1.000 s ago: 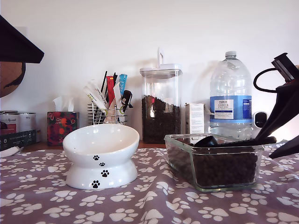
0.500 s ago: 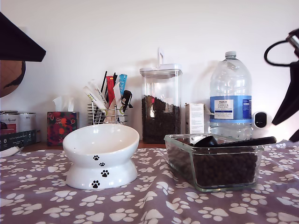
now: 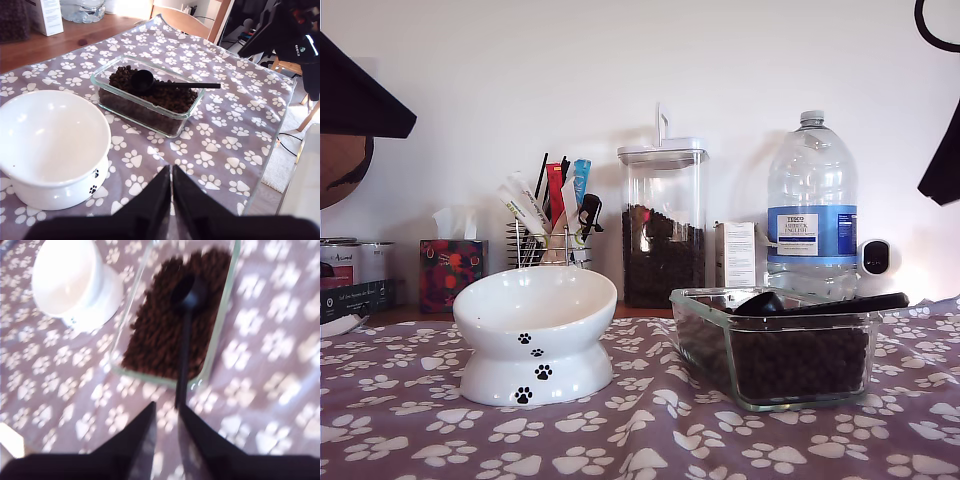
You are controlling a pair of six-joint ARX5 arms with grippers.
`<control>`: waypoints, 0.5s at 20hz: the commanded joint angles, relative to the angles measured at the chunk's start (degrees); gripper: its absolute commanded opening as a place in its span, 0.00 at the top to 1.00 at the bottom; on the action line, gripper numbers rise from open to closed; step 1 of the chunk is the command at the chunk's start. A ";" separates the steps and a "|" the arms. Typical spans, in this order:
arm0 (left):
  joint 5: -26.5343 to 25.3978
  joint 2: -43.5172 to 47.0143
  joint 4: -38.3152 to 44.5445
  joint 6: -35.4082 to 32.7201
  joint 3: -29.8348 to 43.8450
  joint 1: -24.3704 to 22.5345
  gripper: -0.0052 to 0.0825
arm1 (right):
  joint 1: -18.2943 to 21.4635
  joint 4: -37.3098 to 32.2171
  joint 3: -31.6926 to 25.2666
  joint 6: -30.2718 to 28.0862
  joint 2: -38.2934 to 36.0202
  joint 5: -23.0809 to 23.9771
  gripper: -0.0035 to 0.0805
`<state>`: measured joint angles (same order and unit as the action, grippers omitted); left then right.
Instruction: Measure one spoon of cat food and pour it into the food bowl
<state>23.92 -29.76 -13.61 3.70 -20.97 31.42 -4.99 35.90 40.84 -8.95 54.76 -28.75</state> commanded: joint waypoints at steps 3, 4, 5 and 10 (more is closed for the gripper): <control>-1.40 -0.24 -0.13 -0.09 0.92 0.13 0.96 | -2.01 -9.75 -5.14 0.07 -4.55 5.42 0.97; -1.81 -0.24 -0.11 -0.11 0.92 0.13 0.96 | -2.60 -12.31 -6.45 0.24 -5.99 7.23 0.97; -2.21 -0.24 -0.09 -0.11 0.92 0.13 0.96 | -3.32 -15.58 -7.89 0.39 -7.69 9.16 0.97; -3.21 -0.26 0.59 -0.28 0.92 0.15 0.96 | -10.49 -26.53 -17.00 2.05 -15.10 19.10 0.97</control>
<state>20.84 -29.76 -13.65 3.70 -20.97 31.42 -14.17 10.57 26.94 -7.33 40.14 -10.63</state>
